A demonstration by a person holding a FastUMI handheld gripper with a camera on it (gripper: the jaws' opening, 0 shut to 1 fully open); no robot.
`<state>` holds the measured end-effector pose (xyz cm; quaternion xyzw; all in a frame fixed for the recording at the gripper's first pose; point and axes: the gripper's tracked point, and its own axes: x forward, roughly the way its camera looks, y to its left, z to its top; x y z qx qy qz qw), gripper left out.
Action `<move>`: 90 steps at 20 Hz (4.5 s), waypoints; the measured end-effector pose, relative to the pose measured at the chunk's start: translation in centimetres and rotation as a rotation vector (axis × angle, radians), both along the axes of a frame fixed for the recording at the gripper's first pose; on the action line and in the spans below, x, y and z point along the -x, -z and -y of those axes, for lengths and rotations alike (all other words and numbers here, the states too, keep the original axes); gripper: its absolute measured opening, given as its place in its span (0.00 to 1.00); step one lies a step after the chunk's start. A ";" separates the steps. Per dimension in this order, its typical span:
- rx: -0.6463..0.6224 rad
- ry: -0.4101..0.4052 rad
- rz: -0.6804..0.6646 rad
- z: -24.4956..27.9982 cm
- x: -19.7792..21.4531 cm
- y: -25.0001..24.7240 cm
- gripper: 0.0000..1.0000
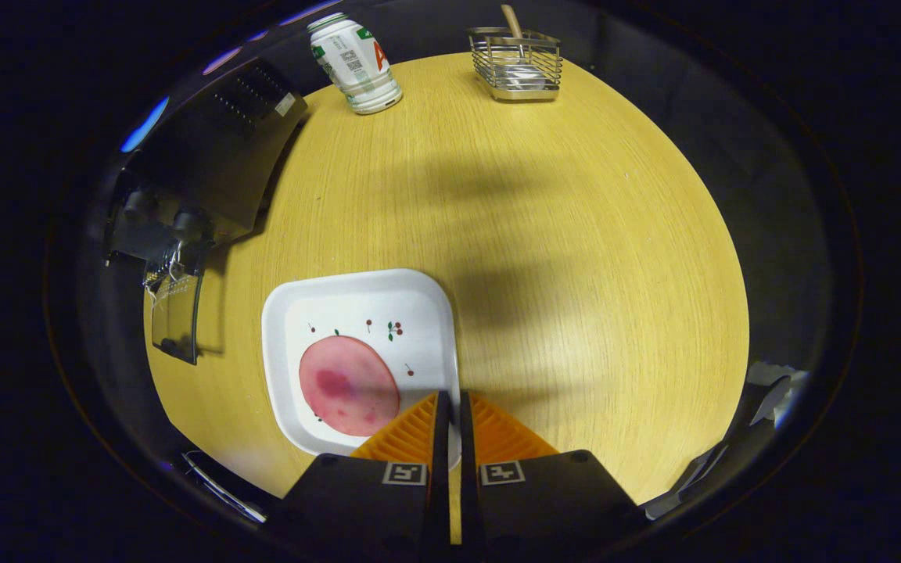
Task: Open the toaster oven, put the food inside, and close the toaster oven door.
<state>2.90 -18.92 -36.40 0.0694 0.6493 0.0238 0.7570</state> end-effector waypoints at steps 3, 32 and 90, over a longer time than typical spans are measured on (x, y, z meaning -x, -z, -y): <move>-0.081 0.047 0.000 -0.3 0.1 -0.1 0.07; -0.694 0.477 0.099 -7.1 3.8 -8.3 0.05; -0.771 0.750 0.391 -38.0 -6.0 -10.9 0.98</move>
